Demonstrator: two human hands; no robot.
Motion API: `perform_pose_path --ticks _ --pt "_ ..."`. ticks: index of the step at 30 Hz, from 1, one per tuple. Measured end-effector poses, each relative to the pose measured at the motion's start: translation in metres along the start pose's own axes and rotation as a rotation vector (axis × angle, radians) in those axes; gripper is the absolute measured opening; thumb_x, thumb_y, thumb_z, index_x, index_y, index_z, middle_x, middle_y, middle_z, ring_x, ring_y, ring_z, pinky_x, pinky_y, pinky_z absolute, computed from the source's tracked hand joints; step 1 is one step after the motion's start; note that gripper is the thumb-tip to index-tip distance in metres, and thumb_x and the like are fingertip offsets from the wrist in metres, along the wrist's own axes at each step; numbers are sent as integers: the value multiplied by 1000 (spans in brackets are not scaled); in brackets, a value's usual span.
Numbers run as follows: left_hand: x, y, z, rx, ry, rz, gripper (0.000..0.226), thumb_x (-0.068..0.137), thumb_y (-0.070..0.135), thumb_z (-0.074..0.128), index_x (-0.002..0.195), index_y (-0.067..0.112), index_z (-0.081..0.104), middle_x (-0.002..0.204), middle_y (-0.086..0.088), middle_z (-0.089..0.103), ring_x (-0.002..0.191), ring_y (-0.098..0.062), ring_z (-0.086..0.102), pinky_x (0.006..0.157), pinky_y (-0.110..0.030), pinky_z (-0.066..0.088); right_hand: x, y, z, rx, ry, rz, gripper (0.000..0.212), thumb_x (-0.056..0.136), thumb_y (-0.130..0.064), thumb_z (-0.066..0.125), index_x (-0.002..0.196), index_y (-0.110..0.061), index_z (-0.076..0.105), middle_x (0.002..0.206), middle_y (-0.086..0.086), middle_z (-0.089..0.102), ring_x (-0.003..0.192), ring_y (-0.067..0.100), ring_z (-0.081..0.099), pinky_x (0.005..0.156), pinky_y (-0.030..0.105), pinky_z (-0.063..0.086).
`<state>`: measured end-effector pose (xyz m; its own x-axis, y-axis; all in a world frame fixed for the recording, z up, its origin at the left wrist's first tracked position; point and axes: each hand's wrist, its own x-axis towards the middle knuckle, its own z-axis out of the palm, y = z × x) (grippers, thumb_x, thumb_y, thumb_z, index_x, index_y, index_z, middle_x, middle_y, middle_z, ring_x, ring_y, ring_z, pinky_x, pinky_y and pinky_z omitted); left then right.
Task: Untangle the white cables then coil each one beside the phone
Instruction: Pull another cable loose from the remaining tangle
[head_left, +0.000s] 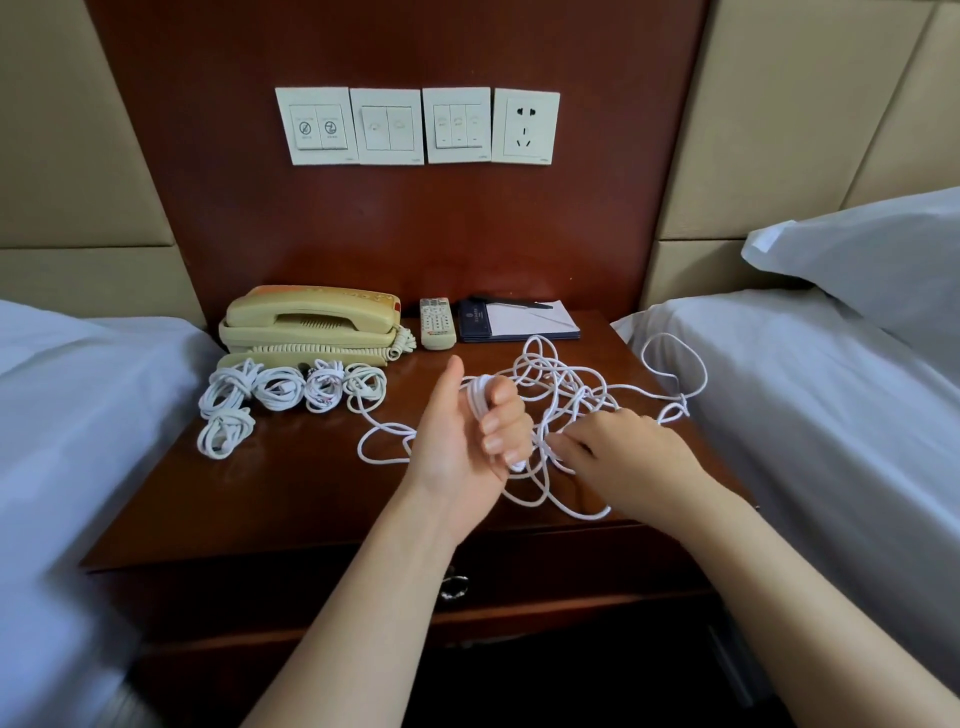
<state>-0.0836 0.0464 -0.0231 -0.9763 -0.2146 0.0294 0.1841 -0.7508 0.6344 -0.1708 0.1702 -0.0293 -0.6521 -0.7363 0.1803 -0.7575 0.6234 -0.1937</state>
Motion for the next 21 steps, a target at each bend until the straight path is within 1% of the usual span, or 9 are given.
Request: perform_pose_path --ticks 3,4,6,9,12,15,18,19,21 --pt "5 2 -2 -42 80 61 62 100 48 20 57 12 44 43 4 30 33 -7 28 35 -19 26 -8 -14 -4 -107 -46 -51 40 100 -47 30 73 -21 44 84 -1 58 88 26 59 65 31 35" --pt "6 2 -2 -49 111 79 60 100 48 19 59 12 43 43 4 30 33 -7 28 35 -19 26 -11 -18 -5 -117 -64 -89 37 100 -46 29 76 -23 46 88 -1 59 91 25 59 66 31 35" --pt "9 2 -2 -49 175 107 58 100 48 19 61 12 41 43 5 30 35 -7 28 36 -19 26 -14 -24 -6 -104 -90 -182 33 100 -44 31 79 -24 47 85 -4 57 89 23 60 64 29 34" --pt "14 2 -2 -8 253 117 56 101 48 18 63 13 40 43 5 29 35 -6 26 36 -19 24 -15 -27 -7 -97 -111 -260 28 98 -43 35 81 -24 47 81 -5 52 86 23 58 65 30 36" --pt "18 0 -2 94 305 138 57 101 48 19 63 12 41 39 5 29 33 -7 27 36 -17 25 -14 -26 -8 -98 -125 -326 30 97 -44 38 83 -21 52 78 -6 52 79 21 56 63 30 38" --pt "22 -1 -5 242 330 196 58 101 46 19 62 10 42 38 4 32 32 -8 31 36 -16 28 -16 -27 -9 -74 -19 -415 33 96 -45 39 78 -20 51 72 -4 52 70 22 52 57 31 33" --pt "25 -2 -10 408 321 192 62 101 48 16 62 9 43 37 3 36 32 -9 34 37 -17 29 -16 -29 -10 -6 147 -484 29 94 -41 48 71 -23 51 58 -5 43 55 18 40 47 31 28" --pt "26 -3 -10 469 312 168 63 100 50 14 61 9 43 37 3 37 32 -10 35 37 -17 29 -16 -28 -9 24 211 -496 27 91 -39 50 69 -25 53 56 -7 43 51 16 39 45 29 28" --pt "25 -7 -7 585 260 111 66 100 50 11 59 9 43 36 3 41 32 -8 40 37 -15 31 -14 -24 -8 91 337 -491 23 87 -38 50 70 -26 59 59 -9 52 51 13 46 43 29 32"
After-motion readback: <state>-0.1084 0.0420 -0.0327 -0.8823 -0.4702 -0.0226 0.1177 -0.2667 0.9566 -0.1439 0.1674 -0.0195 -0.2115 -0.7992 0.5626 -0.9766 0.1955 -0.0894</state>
